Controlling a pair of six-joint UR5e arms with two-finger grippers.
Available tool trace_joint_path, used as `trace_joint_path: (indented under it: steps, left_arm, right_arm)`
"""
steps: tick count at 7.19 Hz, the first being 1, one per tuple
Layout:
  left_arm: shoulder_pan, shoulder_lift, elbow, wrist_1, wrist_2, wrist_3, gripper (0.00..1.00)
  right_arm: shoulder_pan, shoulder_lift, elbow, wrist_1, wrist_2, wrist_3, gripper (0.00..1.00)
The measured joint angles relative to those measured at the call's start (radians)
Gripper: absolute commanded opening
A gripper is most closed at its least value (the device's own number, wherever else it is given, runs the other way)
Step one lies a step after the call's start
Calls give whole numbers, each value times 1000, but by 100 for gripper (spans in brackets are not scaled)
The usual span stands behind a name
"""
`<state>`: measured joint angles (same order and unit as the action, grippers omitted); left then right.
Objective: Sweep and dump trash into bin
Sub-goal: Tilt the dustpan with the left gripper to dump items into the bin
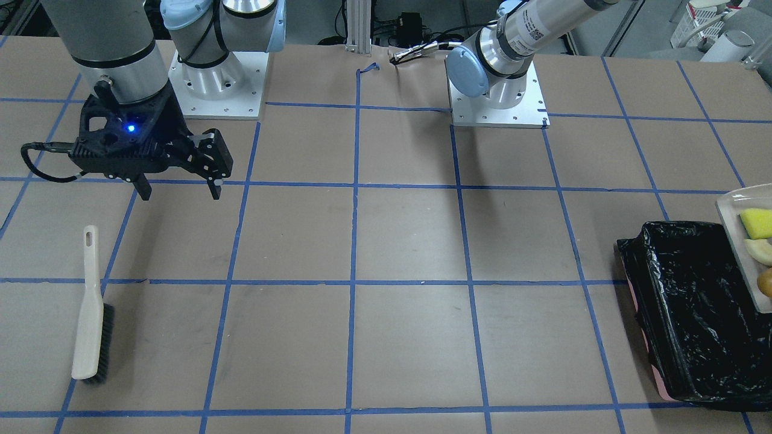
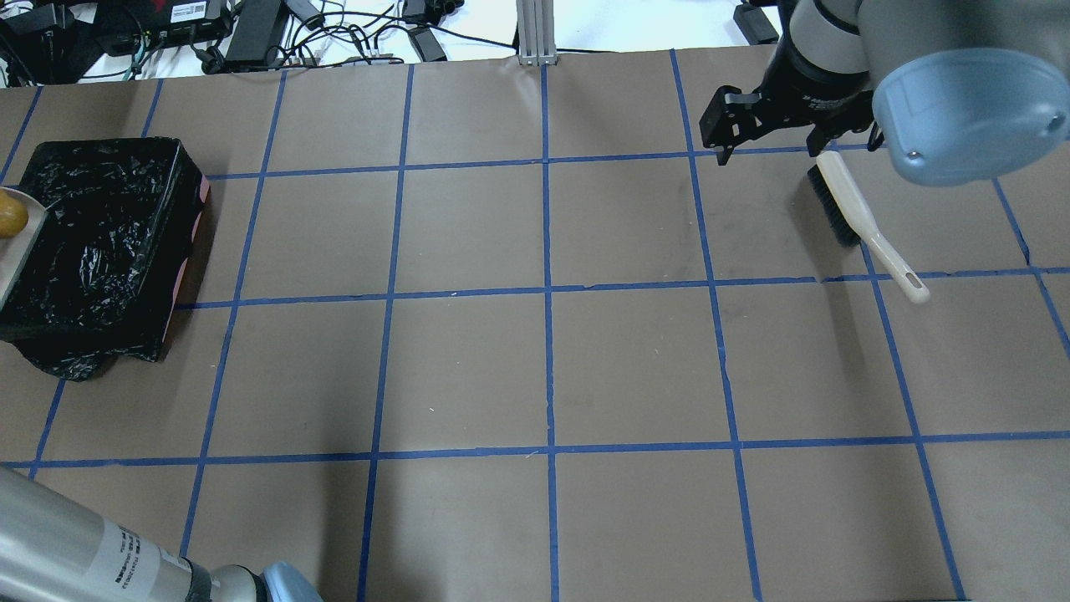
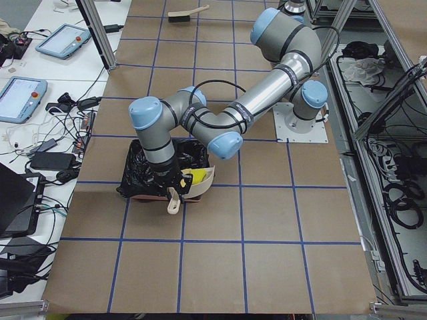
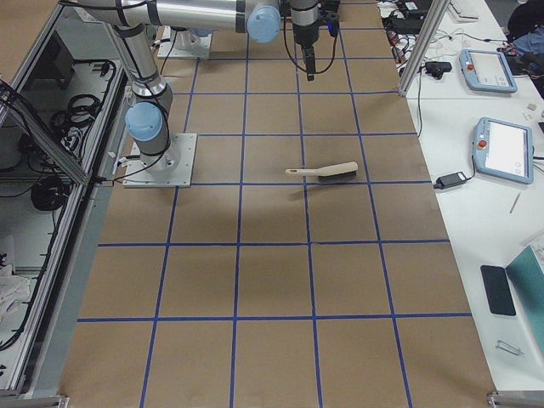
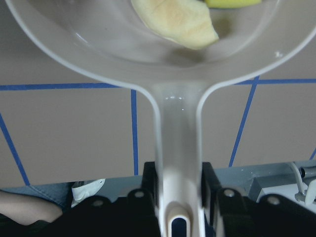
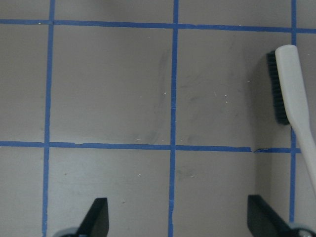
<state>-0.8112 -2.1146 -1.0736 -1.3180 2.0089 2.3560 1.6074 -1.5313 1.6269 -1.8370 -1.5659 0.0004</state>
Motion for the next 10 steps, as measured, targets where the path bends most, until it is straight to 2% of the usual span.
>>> trace_joint_path:
  steps: [3, 6, 10]
  left_arm:
    - [-58, 13, -5, 20, 59, -7, 0]
    - [-101, 23, -31, 55, 119, 3, 0]
    - [-126, 55, -71, 105, 148, 21, 0]
  right_arm:
    - [6, 0, -1, 4, 42, 17, 100]
    - [0, -4, 3, 16, 33, 17, 100]
    - [-1, -6, 6, 17, 31, 16, 100]
